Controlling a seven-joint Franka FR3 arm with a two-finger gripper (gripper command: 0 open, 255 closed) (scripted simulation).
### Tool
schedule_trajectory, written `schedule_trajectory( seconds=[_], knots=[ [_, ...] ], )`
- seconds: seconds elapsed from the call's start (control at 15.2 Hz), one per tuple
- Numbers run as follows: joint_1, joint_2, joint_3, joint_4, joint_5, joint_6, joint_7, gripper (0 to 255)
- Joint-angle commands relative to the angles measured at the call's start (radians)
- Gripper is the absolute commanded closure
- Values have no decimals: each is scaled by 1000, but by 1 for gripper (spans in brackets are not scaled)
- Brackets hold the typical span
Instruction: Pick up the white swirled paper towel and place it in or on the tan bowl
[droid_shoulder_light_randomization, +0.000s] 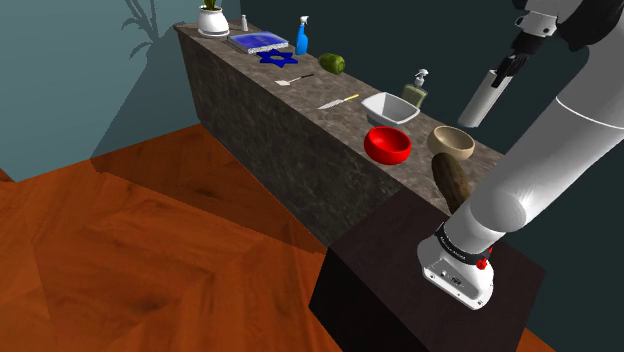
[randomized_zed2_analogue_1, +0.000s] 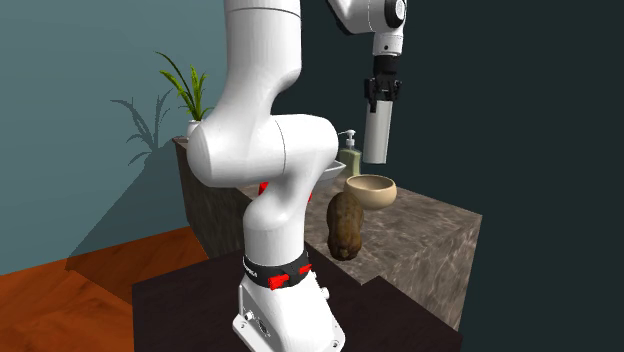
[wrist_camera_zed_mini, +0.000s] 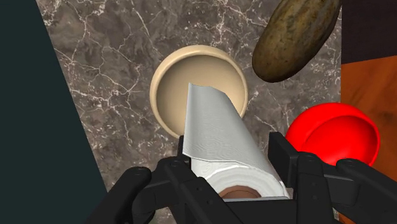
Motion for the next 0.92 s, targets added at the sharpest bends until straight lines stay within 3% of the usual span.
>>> schedule_trajectory(
  seconds=[0.0,0.86],
  knots=[
    [-1,5,0,-25,5,27,-3,255],
    [-19,71,-1,-157,71,184,-52,255]
  ],
)
